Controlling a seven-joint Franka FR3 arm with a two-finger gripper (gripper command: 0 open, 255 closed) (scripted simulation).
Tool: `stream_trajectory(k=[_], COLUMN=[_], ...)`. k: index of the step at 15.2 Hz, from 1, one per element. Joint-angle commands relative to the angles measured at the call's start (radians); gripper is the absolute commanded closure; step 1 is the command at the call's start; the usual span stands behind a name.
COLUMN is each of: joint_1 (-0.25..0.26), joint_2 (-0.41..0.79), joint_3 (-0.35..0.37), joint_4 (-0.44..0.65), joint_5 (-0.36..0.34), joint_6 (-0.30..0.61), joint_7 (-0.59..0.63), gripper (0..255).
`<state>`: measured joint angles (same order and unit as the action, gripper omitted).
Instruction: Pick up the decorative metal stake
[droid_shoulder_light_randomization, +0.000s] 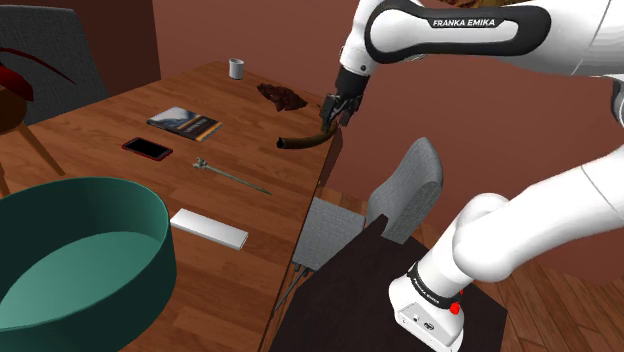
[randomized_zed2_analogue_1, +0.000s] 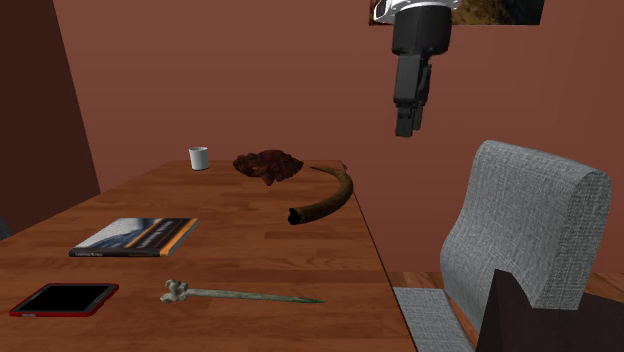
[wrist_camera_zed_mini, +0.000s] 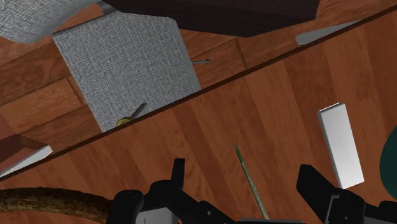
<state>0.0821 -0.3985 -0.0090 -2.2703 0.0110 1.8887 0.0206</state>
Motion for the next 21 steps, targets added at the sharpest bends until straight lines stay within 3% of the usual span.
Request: stream_trajectory(k=[1,11,21], joint_1=[0.011,0.050,0.088], joint_2=[0.065,0.418,0.783], joint_3=[0.005,0.030,0.065], joint_4=[0.014,0.158,0.411], joint_5=[0.001,-0.008,-0.046], joint_6=[0.049,0.239,0.332], joint_7=[-0.021,-0.123,-0.200], gripper=[0,0,0])
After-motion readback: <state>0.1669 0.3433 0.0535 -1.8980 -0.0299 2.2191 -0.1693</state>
